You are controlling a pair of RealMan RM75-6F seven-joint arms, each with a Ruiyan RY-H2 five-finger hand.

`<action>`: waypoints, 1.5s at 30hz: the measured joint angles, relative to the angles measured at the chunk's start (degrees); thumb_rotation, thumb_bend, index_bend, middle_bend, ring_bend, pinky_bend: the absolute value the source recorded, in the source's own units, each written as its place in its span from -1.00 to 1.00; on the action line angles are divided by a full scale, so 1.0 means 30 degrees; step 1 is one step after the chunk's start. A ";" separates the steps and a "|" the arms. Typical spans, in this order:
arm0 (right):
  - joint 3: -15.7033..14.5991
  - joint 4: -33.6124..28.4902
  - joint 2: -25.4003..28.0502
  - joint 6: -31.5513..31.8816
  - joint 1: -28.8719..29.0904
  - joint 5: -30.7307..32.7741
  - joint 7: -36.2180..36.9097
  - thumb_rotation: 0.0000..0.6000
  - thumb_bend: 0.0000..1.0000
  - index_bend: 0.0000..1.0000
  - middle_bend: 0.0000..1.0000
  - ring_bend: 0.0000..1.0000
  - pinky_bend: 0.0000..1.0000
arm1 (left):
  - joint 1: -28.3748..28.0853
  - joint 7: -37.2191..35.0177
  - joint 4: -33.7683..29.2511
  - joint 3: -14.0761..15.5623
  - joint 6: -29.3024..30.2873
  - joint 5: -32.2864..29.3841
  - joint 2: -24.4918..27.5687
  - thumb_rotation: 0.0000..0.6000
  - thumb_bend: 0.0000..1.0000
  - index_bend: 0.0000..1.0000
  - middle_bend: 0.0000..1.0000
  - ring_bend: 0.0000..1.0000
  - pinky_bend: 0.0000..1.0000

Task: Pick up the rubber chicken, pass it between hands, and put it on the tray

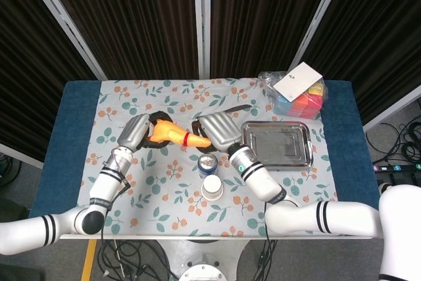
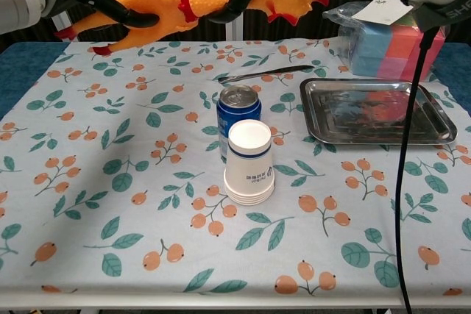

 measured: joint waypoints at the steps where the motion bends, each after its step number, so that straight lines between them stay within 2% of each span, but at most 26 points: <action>1: 0.0016 0.0001 0.0036 0.0058 -0.0019 0.0042 -0.0022 1.00 -0.44 0.93 0.51 0.52 1.00 | 0.0017 0.0004 -0.0025 0.0003 0.0053 0.0047 -0.0007 1.00 0.27 0.78 0.88 0.67 0.71; 2: 0.0033 0.0014 0.0061 0.0109 -0.0036 0.0089 -0.0040 1.00 -0.44 0.93 0.51 0.52 1.00 | 0.0051 -0.0006 -0.0065 0.0008 0.0155 0.0145 -0.0029 1.00 0.25 0.73 0.84 0.65 0.71; 4: 0.0079 0.0088 0.0113 0.0196 -0.0080 0.0197 -0.0048 1.00 -0.44 0.93 0.51 0.52 1.00 | 0.0129 -0.0042 -0.0229 0.0061 0.0240 0.0385 -0.0020 1.00 0.09 0.39 0.64 0.47 0.66; 6: 0.0130 0.0187 0.0151 0.0242 -0.0125 0.0273 -0.0003 1.00 -0.44 0.93 0.51 0.52 1.00 | 0.0172 -0.0100 -0.0428 0.0138 0.0110 0.0590 0.0114 1.00 -0.24 -0.18 0.14 0.03 0.35; 7: 0.0178 0.0244 0.0184 0.0239 -0.0156 0.0348 0.0068 1.00 -0.44 0.93 0.51 0.52 1.00 | 0.0186 -0.0143 -0.0522 0.0172 -0.0029 0.0650 0.0228 1.00 -0.35 -0.34 -0.07 -0.18 0.17; 9: 0.0243 0.0320 0.0264 0.0183 -0.0216 0.0471 0.0203 1.00 -0.44 0.93 0.51 0.52 1.00 | 0.0242 -0.0363 -0.0837 0.0212 -0.0371 0.0879 0.0606 1.00 -0.54 -0.56 -0.54 -0.61 -0.20; 10: 0.0246 0.0346 0.0339 0.0144 -0.0265 0.0518 0.0234 1.00 -0.44 0.93 0.51 0.52 1.00 | 0.0287 -0.0496 -0.0948 0.0218 -0.0428 0.1058 0.0739 1.00 -0.60 -0.60 -0.68 -0.72 -0.31; 12: 0.0213 0.0331 0.0428 0.0130 -0.0369 0.0503 0.0293 1.00 -0.44 0.93 0.51 0.52 1.00 | 0.0440 -0.0826 -0.1168 0.0247 -0.0425 0.1627 0.0977 0.99 -0.66 -0.64 -0.83 -0.83 -0.45; 18: 0.0212 0.0115 0.0918 0.0052 -0.0907 0.0171 0.0999 1.00 -0.44 0.93 0.51 0.52 1.00 | 0.1087 -0.1245 -0.1627 0.0620 0.0174 0.3536 0.1738 0.97 -0.70 -0.66 -0.88 -0.85 -0.50; 24: 0.0034 -0.0214 0.1950 -0.0151 -0.1781 -0.0399 0.1830 1.00 -0.44 0.93 0.51 0.52 1.00 | 0.1854 -0.1446 -0.1971 0.1069 0.0915 0.4461 0.2461 0.99 -0.73 -0.66 -0.88 -0.85 -0.50; 33: -0.1193 -0.0258 0.4439 -0.1072 -0.4692 -0.2565 0.4843 1.00 -0.45 0.93 0.51 0.50 1.00 | 0.3137 -0.1875 -0.1646 0.1821 0.2174 0.5444 0.3027 1.00 -0.76 -0.66 -0.88 -0.85 -0.50; 39: -0.2314 0.1312 0.4829 -0.1054 -0.7116 -0.5823 0.8487 1.00 -0.51 0.92 0.51 0.48 1.00 | 0.4059 -0.1978 -0.1042 0.2368 0.3179 0.5992 0.2996 1.00 -0.77 -0.66 -0.88 -0.85 -0.50; 45: -0.3442 0.5406 0.3905 -0.1229 -0.8957 -0.8678 1.2940 1.00 -0.54 0.85 0.51 0.42 1.00 | 0.4515 -0.2390 -0.0897 0.2659 0.3444 0.6377 0.2950 1.00 -0.78 -0.66 -0.88 -0.85 -0.50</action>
